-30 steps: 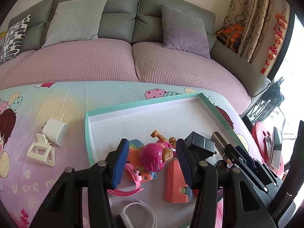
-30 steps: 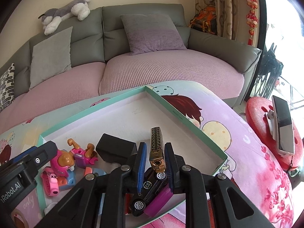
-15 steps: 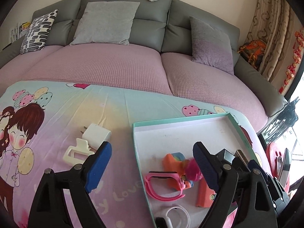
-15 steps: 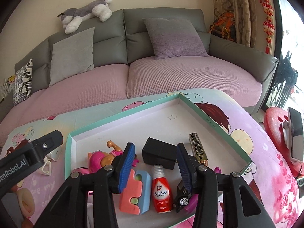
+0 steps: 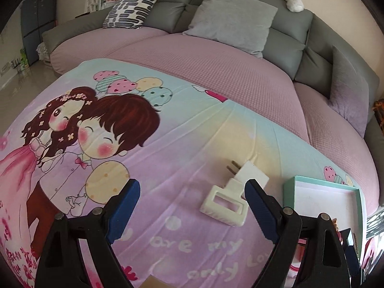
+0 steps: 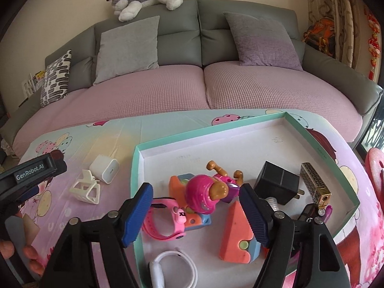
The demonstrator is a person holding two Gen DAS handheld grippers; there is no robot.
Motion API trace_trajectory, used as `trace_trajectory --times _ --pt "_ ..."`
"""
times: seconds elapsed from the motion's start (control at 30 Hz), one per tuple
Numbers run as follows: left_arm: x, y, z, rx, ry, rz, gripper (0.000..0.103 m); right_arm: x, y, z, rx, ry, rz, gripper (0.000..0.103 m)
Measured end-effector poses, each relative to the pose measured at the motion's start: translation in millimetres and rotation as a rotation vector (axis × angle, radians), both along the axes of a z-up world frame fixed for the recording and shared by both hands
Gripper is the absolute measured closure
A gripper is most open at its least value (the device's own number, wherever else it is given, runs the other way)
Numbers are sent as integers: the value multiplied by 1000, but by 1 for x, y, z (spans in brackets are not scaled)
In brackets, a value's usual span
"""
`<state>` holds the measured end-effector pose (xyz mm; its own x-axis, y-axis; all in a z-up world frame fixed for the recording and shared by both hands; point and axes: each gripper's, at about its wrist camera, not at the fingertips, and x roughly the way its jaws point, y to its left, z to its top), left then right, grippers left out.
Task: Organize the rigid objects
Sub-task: 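Withdraw both open tools toward the white hair clip and white charger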
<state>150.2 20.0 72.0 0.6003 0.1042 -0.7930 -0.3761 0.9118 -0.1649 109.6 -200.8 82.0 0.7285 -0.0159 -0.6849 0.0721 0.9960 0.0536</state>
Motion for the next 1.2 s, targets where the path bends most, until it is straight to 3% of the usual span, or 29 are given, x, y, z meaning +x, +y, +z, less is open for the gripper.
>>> trace_trajectory --times 0.13,0.2,0.27,0.7,1.2 --pt "-5 23 0 8 -8 88 14 1 20 -2 -14 -4 52 1" --pt "-7 31 0 17 -10 112 10 1 26 -2 -16 -5 70 0" --pt "-9 38 -1 17 -11 125 1 2 31 -3 -10 -4 83 0" --pt "-17 68 0 -20 -76 163 1 5 55 -8 -5 2 129 0" --pt "9 31 -21 -81 -39 -118 0 7 31 -13 25 -1 64 0"
